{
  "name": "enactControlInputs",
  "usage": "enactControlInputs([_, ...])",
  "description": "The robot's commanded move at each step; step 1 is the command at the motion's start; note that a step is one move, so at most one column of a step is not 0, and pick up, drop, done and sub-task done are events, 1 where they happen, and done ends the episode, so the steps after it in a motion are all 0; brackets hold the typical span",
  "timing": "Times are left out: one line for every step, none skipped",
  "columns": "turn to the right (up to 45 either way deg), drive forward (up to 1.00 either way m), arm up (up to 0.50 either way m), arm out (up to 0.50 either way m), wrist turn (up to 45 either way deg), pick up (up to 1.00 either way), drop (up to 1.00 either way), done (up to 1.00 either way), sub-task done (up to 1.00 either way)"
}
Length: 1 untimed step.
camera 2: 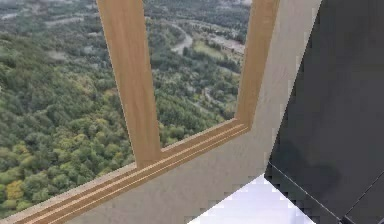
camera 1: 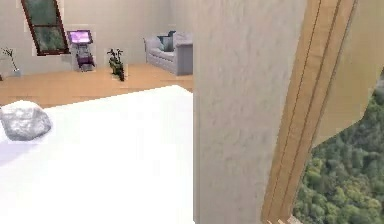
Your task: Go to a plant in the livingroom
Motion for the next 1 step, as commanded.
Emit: enactControlInputs([-9.0, 0.0, 0.0, 0.0, 0.0, 0.0, 0.0, 0.0, 0.0])
